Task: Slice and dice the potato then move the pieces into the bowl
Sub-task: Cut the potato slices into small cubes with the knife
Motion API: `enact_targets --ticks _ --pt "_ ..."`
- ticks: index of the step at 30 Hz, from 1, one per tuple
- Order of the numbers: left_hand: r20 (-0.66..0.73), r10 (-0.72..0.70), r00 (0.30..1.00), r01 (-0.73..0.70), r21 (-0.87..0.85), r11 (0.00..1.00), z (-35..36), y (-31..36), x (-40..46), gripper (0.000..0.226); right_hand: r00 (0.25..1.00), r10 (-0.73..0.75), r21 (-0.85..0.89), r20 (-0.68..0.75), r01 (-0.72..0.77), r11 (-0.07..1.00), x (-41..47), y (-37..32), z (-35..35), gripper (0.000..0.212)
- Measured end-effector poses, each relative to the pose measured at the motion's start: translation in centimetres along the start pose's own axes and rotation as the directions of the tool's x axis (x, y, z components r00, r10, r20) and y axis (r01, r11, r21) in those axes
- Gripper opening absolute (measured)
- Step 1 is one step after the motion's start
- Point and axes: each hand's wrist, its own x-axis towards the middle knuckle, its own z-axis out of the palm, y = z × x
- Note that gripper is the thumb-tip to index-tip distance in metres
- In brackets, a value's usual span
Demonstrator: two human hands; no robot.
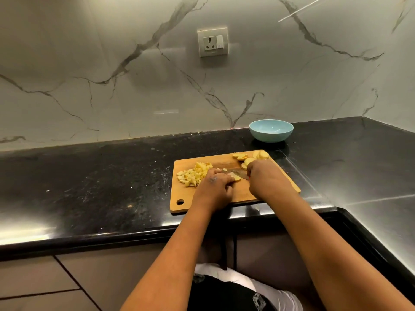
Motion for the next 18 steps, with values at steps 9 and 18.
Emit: enact_targets --ticks 9,18 --pt "-0.028 0.008 1.000 -0.007 0.036 0.999 0.0 -0.1 0.0 0.037 0.991 -0.027 -0.154 0.132 0.048 0.987 -1.7 0.6 -4.7 0.035" --pt "-0.009 0.011 1.000 -0.010 0.037 0.999 0.1 0.0 0.1 0.037 1.000 -0.013 0.029 -0.010 0.014 0.999 -1.0 0.1 -0.5 0.030"
